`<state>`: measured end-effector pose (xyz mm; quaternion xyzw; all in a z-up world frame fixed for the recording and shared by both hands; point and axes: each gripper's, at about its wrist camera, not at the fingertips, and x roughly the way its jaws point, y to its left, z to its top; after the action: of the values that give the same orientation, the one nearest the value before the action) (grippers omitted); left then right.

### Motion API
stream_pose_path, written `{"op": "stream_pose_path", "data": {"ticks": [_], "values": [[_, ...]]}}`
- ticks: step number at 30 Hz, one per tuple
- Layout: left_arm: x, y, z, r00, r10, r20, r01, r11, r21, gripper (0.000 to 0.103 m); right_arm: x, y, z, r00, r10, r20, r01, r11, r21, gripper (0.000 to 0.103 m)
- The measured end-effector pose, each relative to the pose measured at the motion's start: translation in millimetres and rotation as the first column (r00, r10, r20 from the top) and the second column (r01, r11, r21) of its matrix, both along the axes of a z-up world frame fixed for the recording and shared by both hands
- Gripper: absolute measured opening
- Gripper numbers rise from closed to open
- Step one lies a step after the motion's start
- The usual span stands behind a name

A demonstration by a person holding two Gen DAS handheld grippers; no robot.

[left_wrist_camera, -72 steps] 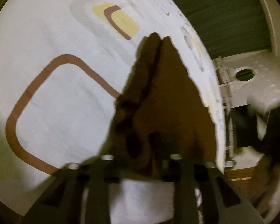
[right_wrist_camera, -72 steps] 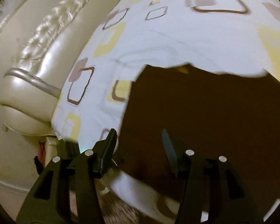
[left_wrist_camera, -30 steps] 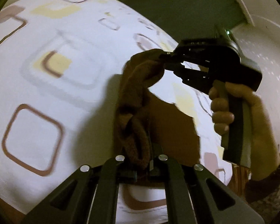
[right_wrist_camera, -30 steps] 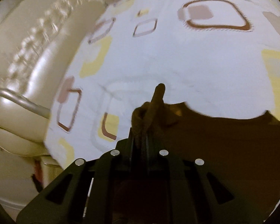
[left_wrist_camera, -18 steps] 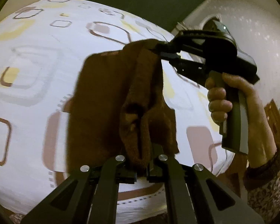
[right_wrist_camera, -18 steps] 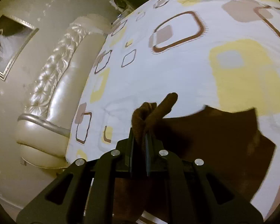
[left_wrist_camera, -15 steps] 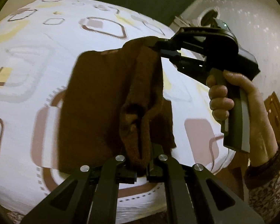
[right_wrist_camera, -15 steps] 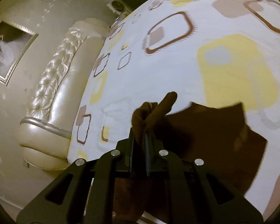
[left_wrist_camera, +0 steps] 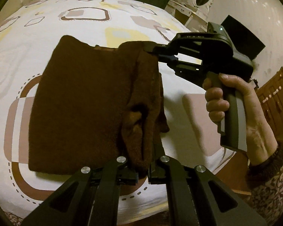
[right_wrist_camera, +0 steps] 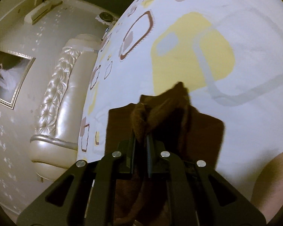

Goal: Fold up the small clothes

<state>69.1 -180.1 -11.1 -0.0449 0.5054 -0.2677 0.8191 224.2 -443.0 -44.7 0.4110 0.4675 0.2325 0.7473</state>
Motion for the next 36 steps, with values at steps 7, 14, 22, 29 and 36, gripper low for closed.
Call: {"op": "stream_pose_path", "data": {"ticks": [7, 14, 22, 29, 36], "values": [[6.1, -10.1, -18.4, 1.0, -0.018, -0.007, 0.019, 0.999, 0.047, 0.006, -7.1, -12.3, -32.1, 0.999, -0.037, -0.038, 0.039, 0.998, 0.049, 0.009], [-8.2, -22.9, -15.9, 0.999, -0.037, 0.036, 0.034, 0.998, 0.059, 0.014, 1.2, -10.6, -33.7, 0.999, -0.044, -0.009, 0.044, 0.996, 0.08, 0.009], [-35.7, -38.3, -21.1, 0.993, -0.1, 0.059, 0.097, 0.994, 0.054, 0.034, 13.3, -13.1, -32.4, 0.998, -0.065, 0.006, 0.064, 0.996, 0.064, 0.014], [-47.1, 0.9, -14.8, 0.991, -0.09, 0.096, 0.093, 0.995, -0.025, 0.035, -23.2, -46.2, -32.1, 0.982, -0.189, -0.009, 0.19, 0.979, 0.069, 0.043], [-28.7, 70.3, -5.6, 0.989, 0.085, 0.117, -0.076, 0.994, -0.077, 0.045, -77.8, -7.9, -14.1, 0.999, -0.041, 0.032, 0.038, 0.996, 0.083, 0.045]]}}
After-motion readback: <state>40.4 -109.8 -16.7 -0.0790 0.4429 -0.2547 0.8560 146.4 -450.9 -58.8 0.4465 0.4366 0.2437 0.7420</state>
